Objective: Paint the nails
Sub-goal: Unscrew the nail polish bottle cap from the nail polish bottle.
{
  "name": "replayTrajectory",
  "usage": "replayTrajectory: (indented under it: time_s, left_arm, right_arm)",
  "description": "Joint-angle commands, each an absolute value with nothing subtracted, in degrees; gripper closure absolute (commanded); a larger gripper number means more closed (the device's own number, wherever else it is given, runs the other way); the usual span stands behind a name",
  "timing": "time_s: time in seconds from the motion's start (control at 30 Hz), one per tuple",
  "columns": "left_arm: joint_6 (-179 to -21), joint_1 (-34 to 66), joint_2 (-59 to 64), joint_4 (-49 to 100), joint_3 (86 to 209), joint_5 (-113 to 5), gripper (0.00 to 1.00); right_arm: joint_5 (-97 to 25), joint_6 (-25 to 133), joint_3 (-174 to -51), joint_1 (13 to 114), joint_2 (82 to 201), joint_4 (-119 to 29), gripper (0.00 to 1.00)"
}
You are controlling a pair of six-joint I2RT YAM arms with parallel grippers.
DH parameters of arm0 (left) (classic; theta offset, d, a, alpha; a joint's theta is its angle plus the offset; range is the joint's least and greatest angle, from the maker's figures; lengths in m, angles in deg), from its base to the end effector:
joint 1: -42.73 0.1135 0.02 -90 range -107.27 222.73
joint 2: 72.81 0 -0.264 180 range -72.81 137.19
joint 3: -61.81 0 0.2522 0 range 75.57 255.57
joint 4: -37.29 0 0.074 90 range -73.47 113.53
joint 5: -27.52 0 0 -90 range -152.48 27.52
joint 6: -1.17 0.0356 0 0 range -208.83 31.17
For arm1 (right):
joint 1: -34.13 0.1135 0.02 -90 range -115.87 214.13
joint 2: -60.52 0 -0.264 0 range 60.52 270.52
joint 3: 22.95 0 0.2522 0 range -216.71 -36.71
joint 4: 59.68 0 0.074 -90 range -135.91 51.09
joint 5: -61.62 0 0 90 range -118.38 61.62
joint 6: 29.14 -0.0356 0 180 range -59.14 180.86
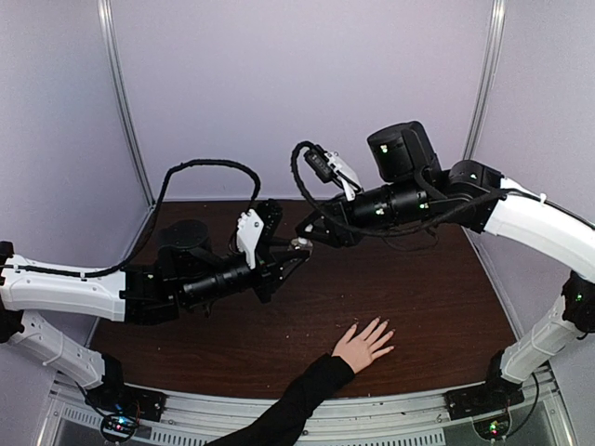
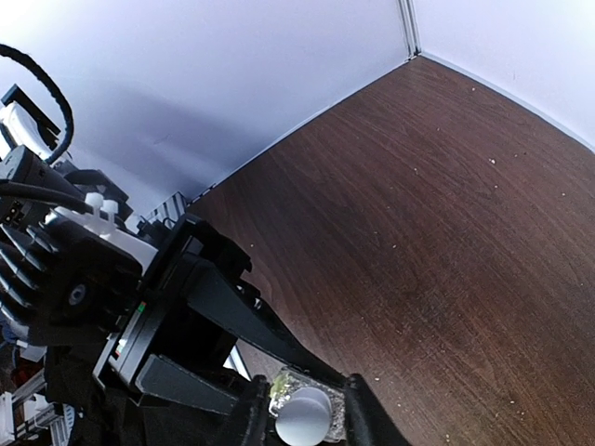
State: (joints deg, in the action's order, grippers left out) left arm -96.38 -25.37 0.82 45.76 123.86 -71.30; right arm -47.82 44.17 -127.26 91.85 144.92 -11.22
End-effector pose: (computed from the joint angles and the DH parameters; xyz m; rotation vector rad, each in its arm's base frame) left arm 0.1176 -0.2779 0.3102 0.7476 1.5263 -0.8813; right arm 0.1640 0.2818 0.4107 -0.9961 2.0129 1.1078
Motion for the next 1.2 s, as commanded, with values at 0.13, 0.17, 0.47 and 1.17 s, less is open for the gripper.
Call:
replayTrajectory:
  time_s: [0.13, 0.17, 0.47, 1.17]
  left_arm:
    - [-96.45, -25.69, 0.48, 47.85, 125.43, -73.64, 1.00]
    - [-96.81, -25.73, 0.23, 48.06, 125.36, -73.72, 1.00]
    - [-99.21, -25.69, -1.99, 51.85, 123.20, -64.98, 1.00]
    - [-101.15, -25.61, -0.38, 61.95, 122.58, -44.03, 0.99]
  right_arm:
    - [-47.36, 43.40, -128.65, 91.61, 145.43, -11.01, 0.91]
    - [-47.49, 43.51, -128.75, 91.61, 145.44, -11.02, 0.94]
    - [-53.44, 48.85, -128.24, 91.61, 143.75, -14.33, 1.00]
    - [-62.35, 60.13, -130.34, 91.61, 140.68, -12.58, 1.00]
